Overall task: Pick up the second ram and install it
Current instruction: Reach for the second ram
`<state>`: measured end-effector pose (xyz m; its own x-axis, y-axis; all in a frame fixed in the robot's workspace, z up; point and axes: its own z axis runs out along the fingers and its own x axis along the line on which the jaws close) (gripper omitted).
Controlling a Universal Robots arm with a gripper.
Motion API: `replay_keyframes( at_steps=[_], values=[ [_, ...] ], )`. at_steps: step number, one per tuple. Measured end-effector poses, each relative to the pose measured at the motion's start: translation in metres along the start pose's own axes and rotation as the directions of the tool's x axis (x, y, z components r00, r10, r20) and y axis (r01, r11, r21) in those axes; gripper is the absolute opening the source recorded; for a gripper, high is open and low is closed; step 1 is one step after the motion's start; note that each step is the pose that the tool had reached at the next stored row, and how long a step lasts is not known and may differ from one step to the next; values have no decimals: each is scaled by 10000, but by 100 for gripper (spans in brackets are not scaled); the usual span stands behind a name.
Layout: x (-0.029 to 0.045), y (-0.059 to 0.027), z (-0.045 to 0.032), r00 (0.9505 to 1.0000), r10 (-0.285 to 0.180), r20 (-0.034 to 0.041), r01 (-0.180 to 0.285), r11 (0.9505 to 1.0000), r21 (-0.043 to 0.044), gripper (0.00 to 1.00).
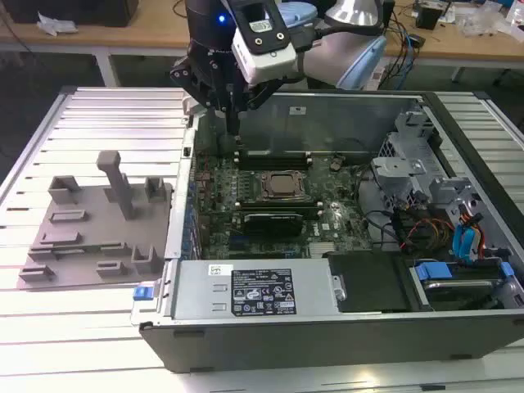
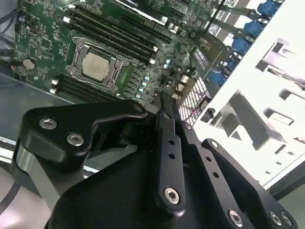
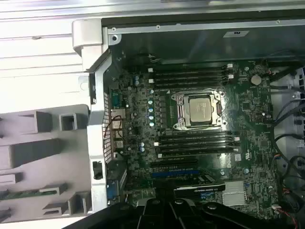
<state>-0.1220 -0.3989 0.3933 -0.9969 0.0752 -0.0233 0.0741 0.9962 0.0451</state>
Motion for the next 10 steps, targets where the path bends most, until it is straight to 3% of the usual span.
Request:
replay_keyframes(
  at_steps=[1,3,4,6,8,10],
  values=[
    [50,-4,-2,10000,1,0,-1,10000,1,8],
    [369,-28,-10,10000,0,11,0,10000,0,8],
    [438,-32,-12,10000,1,13,-1,10000,-1,8],
    [496,-37,-13,10000,-1,12,1,10000,0,8],
    [653,-49,-17,10000,-1,15,1,10000,-1,8],
    [753,-56,-19,10000,1,15,-1,10000,-1,8]
  ],
)
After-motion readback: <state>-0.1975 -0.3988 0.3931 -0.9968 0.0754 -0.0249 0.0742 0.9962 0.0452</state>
